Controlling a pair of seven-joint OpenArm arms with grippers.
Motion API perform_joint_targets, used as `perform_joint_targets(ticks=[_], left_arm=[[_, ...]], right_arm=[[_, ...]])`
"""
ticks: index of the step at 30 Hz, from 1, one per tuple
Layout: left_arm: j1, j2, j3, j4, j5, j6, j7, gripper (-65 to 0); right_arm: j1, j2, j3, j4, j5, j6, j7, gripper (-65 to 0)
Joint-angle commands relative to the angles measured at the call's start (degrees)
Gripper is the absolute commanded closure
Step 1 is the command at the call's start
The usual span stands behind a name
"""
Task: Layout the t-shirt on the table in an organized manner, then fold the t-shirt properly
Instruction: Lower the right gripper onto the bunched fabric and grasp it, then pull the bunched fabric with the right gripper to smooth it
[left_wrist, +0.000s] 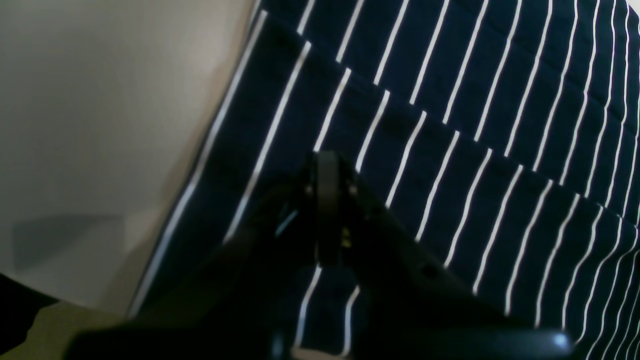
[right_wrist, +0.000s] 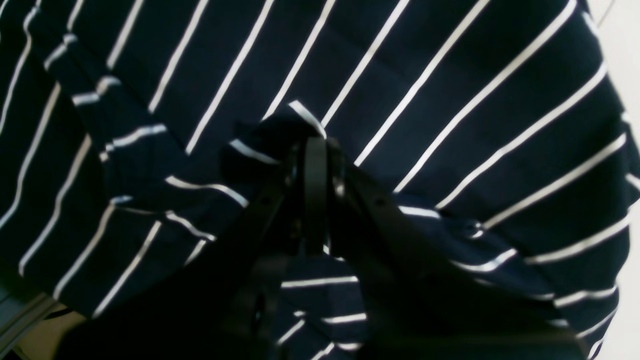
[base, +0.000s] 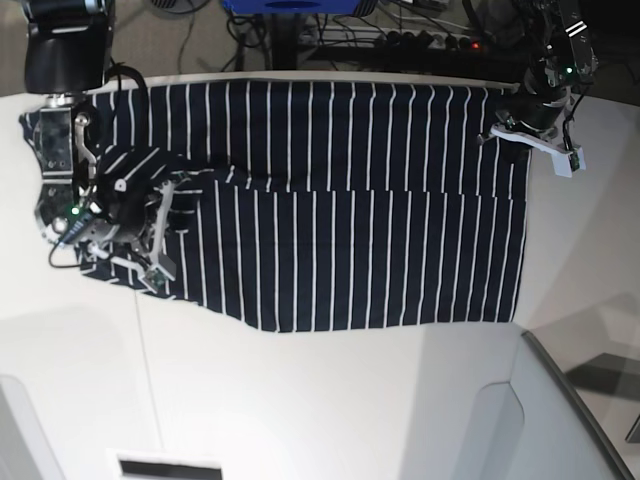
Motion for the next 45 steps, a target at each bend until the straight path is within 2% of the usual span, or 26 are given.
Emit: perform_joint_targets(ticks=[1,20,31,36,41,45], left_arm=[[0.21,-0.66,-0.29,0.88,-0.52,-0.19,-1.02,0.0],[0.12,-0.75,-0.29,0.88,-0.52,-0.19,-1.02,0.0],[0.12,-0.75,-0.29,0.88,-0.52,-0.19,-1.02,0.0],[0.12,-0.75,-0.29,0.88,-0.52,-0.19,-1.02,0.0],[0.12,-0.75,-0.29,0.88,-0.52,-0.19,-1.02,0.0],[0.12,-0.75,-0.29,0.88,-0.52,-0.19,-1.02,0.0]], right_arm=[[1.72,0.47,0.11,0.07,0.55,0.06,0.94,-0.8],[5.94,-3.84,-0.15,-3.62,0.55,0.06,1.99,-0.8],[7.00,-4.10,-0.15,-3.71,0.72,0.06,1.99,-1.5],[7.00,-5.59,-0.15,-3.71,0.55,0.06,1.90,-1.5],[7.00,-5.24,-7.19,-3.71,0.64,0.06,1.82,-1.5],[7.00,-5.51,-9.56,-3.71,0.64,0.06,1.82,-1.5]])
